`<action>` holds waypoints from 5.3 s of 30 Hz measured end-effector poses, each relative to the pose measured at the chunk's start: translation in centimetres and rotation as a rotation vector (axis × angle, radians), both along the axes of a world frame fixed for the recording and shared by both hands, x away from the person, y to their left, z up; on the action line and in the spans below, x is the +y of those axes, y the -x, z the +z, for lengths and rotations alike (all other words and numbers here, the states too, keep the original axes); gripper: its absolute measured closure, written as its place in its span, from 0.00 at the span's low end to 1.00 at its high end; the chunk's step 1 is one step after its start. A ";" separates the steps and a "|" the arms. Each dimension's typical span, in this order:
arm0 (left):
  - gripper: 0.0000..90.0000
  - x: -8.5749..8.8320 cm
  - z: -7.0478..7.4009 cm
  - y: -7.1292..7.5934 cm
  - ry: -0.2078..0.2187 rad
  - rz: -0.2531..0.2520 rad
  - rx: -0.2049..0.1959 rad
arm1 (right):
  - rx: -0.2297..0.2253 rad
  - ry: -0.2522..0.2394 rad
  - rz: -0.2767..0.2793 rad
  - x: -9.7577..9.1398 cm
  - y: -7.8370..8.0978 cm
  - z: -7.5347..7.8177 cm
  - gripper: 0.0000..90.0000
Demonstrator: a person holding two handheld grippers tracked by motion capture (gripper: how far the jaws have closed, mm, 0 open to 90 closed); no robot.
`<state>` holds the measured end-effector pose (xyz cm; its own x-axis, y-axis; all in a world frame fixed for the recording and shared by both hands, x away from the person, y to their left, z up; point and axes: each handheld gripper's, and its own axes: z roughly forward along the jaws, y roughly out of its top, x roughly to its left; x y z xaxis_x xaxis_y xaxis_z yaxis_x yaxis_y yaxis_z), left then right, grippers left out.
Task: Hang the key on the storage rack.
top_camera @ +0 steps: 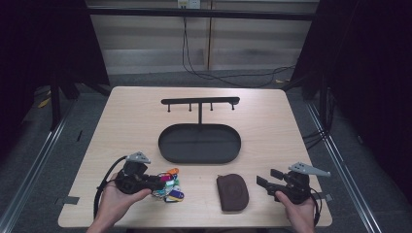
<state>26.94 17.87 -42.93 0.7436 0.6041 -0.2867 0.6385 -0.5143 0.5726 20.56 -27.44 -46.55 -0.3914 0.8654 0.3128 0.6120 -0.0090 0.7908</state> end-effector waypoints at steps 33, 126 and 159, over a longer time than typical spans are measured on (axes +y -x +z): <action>0.88 -5.7 -1.9 -2.4 -0.337 -0.139 0.201 | 0.015 0.017 0.010 0.2 0.1 -0.1 0.31; 0.98 -3.6 8.9 -5.2 -0.523 -0.097 0.148 | -0.016 0.053 -0.033 0.2 0.2 0.1 0.16; 0.98 -2.9 14.1 -6.7 -0.516 -0.068 0.119 | -0.001 0.058 -0.017 0.3 0.2 0.0 0.16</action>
